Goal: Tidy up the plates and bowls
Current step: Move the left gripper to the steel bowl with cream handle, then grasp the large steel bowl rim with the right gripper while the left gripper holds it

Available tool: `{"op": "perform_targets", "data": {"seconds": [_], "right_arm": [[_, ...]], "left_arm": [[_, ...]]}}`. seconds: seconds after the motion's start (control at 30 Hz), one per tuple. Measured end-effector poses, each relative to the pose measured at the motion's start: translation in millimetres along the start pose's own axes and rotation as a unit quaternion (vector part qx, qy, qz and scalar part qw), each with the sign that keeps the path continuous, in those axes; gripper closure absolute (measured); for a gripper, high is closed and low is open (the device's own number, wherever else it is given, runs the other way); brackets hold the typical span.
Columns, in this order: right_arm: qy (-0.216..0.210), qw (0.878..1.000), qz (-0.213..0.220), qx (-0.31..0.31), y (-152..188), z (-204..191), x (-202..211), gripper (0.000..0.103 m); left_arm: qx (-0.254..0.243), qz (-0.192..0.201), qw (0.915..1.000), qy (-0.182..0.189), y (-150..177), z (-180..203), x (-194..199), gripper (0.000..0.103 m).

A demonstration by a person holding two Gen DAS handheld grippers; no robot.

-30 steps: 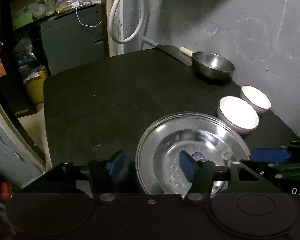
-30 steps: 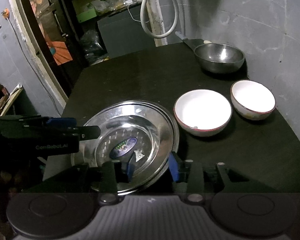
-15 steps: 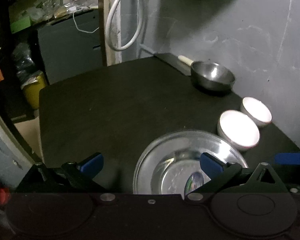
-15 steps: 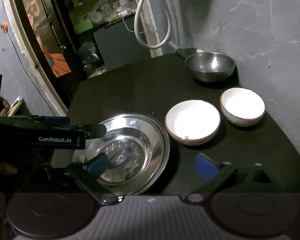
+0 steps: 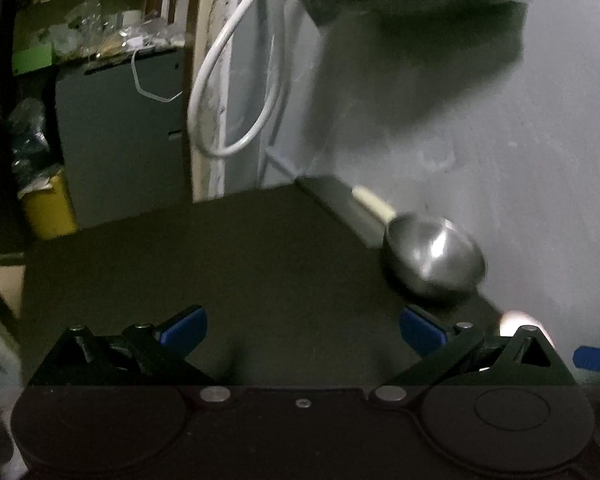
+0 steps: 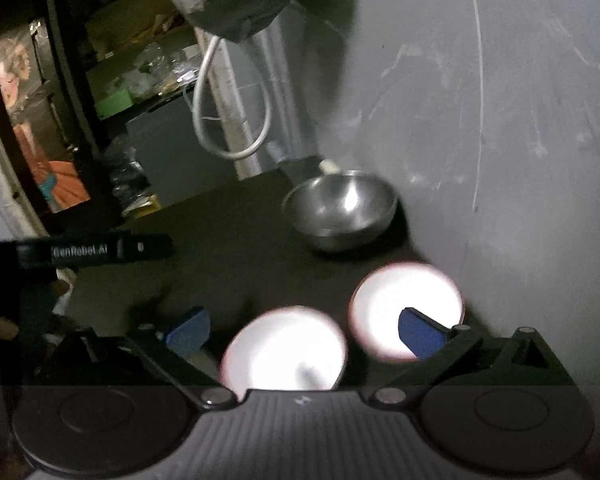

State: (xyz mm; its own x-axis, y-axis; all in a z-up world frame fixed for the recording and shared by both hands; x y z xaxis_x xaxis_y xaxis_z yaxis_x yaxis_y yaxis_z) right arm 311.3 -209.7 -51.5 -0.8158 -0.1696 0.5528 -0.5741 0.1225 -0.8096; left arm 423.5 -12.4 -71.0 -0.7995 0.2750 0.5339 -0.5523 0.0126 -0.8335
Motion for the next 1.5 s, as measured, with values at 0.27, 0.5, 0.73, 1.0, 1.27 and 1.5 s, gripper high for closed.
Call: {"op": "perform_targets", "data": {"seconds": [0.27, 0.5, 0.73, 1.0, 1.27, 1.5], "right_arm": [[0.030, 0.999, 0.024, -0.029, -29, 25, -66, 0.000], [0.056, 0.997, 0.025, -0.050, -39, 35, -110, 0.013], [0.063, 0.996, 0.019, -0.054, -36, 42, -128, 0.021], [0.060, 0.996, 0.010, -0.062, -38, 49, -136, 0.041], [0.039, 0.996, 0.005, -0.077, -37, 52, -143, 0.062], [0.028, 0.997, 0.014, -0.075, -37, 47, -125, 0.068]], "left_arm": [[0.021, -0.007, 0.9997, 0.014, -24, 17, -81, 0.001], [0.032, -0.020, 0.9980, 0.052, -31, 41, -124, 0.001], [0.038, -0.045, 0.9963, 0.063, -30, 51, -144, 0.001], [0.053, -0.069, 0.9930, 0.081, -22, 54, -151, 0.029], [0.068, -0.085, 0.9892, 0.099, -17, 63, -157, 0.076], [0.060, -0.066, 0.9902, 0.108, -22, 61, -132, 0.081]]}}
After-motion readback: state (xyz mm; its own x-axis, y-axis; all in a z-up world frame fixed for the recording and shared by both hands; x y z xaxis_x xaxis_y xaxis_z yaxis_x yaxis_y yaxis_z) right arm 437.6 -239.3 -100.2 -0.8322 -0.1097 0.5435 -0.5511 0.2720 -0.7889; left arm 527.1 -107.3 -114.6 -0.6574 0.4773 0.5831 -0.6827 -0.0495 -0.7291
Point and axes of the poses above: each gripper's, at about its wrist camera, not at the fingertips, and x roughly against the way its jaws point, z to its right, y to its underside, the point moved 7 cm from there along -x, roughly the way its jaws point, and after that the axes turned 4 degrees about z, right-handed, at the moved point
